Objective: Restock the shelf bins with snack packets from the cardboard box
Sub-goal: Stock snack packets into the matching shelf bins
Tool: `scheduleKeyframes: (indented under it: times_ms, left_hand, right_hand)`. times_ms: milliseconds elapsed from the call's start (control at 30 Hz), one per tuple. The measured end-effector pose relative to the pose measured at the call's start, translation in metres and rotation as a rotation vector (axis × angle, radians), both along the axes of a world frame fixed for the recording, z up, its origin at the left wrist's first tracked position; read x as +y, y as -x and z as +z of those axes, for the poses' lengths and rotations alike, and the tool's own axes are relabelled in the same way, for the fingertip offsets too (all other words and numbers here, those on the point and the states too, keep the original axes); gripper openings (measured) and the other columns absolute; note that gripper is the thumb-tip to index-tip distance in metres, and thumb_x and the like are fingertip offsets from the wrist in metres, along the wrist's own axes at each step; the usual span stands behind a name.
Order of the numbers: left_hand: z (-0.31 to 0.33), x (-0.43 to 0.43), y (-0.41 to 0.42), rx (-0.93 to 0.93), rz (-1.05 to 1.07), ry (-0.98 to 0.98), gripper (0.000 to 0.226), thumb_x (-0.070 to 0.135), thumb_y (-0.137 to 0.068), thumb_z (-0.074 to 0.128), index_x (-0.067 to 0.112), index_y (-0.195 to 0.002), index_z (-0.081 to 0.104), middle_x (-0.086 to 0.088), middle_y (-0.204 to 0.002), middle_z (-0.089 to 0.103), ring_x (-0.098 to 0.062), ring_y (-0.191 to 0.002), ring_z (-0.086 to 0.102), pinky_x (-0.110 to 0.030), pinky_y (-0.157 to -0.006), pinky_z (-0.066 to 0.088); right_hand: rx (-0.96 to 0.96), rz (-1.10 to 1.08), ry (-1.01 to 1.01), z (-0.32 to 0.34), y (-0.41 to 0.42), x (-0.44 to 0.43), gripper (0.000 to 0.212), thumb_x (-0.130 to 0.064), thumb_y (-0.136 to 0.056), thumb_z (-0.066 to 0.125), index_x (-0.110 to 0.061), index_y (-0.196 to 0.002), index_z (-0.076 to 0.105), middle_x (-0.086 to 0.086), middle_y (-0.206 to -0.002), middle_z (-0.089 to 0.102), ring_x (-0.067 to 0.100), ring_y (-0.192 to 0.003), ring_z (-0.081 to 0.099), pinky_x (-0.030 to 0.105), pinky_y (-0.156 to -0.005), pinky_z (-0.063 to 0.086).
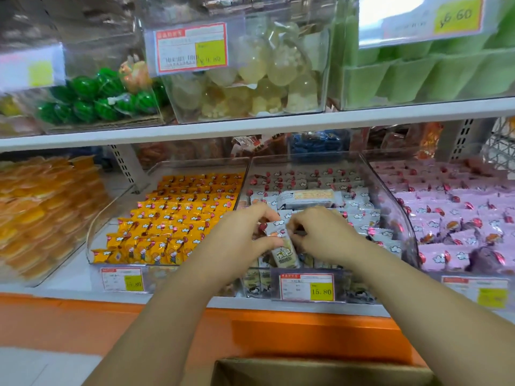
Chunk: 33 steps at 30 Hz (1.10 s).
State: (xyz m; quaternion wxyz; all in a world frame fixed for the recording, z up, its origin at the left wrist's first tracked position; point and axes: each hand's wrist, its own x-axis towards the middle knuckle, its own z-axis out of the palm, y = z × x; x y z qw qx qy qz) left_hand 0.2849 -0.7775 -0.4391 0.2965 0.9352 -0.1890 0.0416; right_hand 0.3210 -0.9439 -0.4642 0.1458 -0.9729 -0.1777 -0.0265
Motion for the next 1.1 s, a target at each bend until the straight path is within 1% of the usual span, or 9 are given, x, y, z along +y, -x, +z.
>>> scheduleKeyframes:
  times_ms: [100, 167, 233, 333, 500, 633, 767, 933, 1100]
  left_hand:
    - [0.007, -0.003, 0.000, -0.032, -0.026, -0.104, 0.022, 0.033, -0.084, 0.069, 0.032, -0.104, 0.058, 0.025, -0.081, 0.046, 0.009, -0.074, 0.048, -0.006, -0.064, 0.038]
    - [0.009, -0.007, -0.001, -0.048, -0.045, -0.161, 0.021, 0.034, -0.084, 0.068, 0.032, -0.103, 0.060, 0.025, -0.079, 0.046, 0.006, -0.072, 0.047, -0.009, -0.063, 0.036]
    - [0.008, -0.012, -0.003, -0.058, -0.063, -0.197, 0.026, 0.034, -0.084, 0.068, 0.026, -0.109, 0.064, 0.020, -0.086, 0.053, 0.001, -0.076, 0.046, -0.013, -0.069, 0.036]
    - [0.004, -0.018, -0.003, -0.063, -0.085, -0.244, 0.030, 0.033, -0.086, 0.066, 0.023, -0.115, 0.064, 0.012, -0.095, 0.058, -0.004, -0.085, 0.046, -0.016, -0.081, 0.032]
    - [-0.011, -0.017, -0.005, -0.061, -0.094, -0.248, 0.033, 0.029, -0.089, 0.064, 0.019, -0.121, 0.062, 0.003, -0.118, 0.060, -0.010, -0.101, 0.053, -0.018, -0.087, 0.037]
    - [-0.027, -0.018, -0.006, -0.155, -0.082, -0.268, 0.035, 0.032, -0.089, 0.063, 0.023, -0.122, 0.063, 0.006, -0.122, 0.051, -0.013, -0.112, 0.046, -0.025, -0.097, 0.035]
    - [-0.040, -0.023, -0.005, -0.249, -0.062, -0.372, 0.035, 0.044, -0.091, 0.055, 0.034, -0.124, 0.059, 0.014, -0.123, 0.050, -0.011, -0.118, 0.037, -0.028, -0.097, 0.024]
    - [-0.042, -0.015, -0.007, -0.294, -0.052, -0.395, 0.036, 0.052, -0.091, 0.050, 0.037, -0.121, 0.061, 0.018, -0.117, 0.054, -0.008, -0.117, 0.038, -0.029, -0.106, 0.013]
    - [-0.044, -0.007, 0.002, -0.333, -0.155, -0.327, 0.037, 0.046, -0.096, 0.038, 0.034, -0.113, 0.068, 0.017, -0.110, 0.062, -0.010, -0.110, 0.047, -0.030, -0.105, 0.018]
  right_hand:
    - [0.016, -0.002, -0.071, 0.001, 0.001, -0.002, 0.029, -0.017, -0.090, 0.051, -0.031, -0.066, 0.043, -0.012, -0.067, 0.047, 0.018, -0.072, 0.048, 0.028, -0.060, 0.035]
    - [-0.018, -0.008, -0.092, 0.003, 0.003, -0.004, 0.024, -0.015, -0.091, 0.050, -0.028, -0.070, 0.047, -0.010, -0.069, 0.051, 0.017, -0.069, 0.049, 0.028, -0.056, 0.036]
    - [-0.066, -0.001, -0.097, 0.005, 0.006, -0.005, 0.013, -0.014, -0.090, 0.049, -0.024, -0.083, 0.053, -0.003, -0.079, 0.059, 0.022, -0.077, 0.054, 0.030, -0.061, 0.041]
    - [-0.082, 0.018, -0.080, 0.006, 0.008, -0.004, 0.018, -0.011, -0.089, 0.046, -0.028, -0.085, 0.049, 0.002, -0.085, 0.061, 0.027, -0.083, 0.056, 0.033, -0.067, 0.044]
    - [-0.070, 0.006, -0.126, 0.003, 0.006, -0.006, 0.014, -0.020, -0.092, 0.052, -0.030, -0.084, 0.057, -0.007, -0.086, 0.065, 0.019, -0.084, 0.057, 0.031, -0.070, 0.047]
    - [0.015, 0.046, -0.186, 0.004, 0.001, -0.010, 0.013, -0.025, -0.093, 0.054, -0.028, -0.088, 0.066, -0.012, -0.082, 0.060, 0.012, -0.081, 0.057, 0.031, -0.073, 0.048]
    - [0.154, 0.107, -0.252, 0.009, 0.001, -0.015, 0.019, -0.020, -0.096, 0.050, -0.025, -0.085, 0.065, -0.013, -0.077, 0.060, 0.000, -0.069, 0.051, 0.011, -0.058, 0.038]
    - [0.216, 0.148, -0.244, 0.007, 0.005, -0.017, 0.018, -0.023, -0.095, 0.052, -0.022, -0.102, 0.068, -0.007, -0.091, 0.067, 0.008, -0.082, 0.058, 0.026, -0.076, 0.047]
    - [0.216, 0.196, -0.201, 0.008, 0.010, -0.021, 0.018, -0.026, -0.091, 0.060, -0.023, -0.106, 0.069, -0.010, -0.101, 0.069, 0.004, -0.092, 0.060, 0.023, -0.084, 0.046]
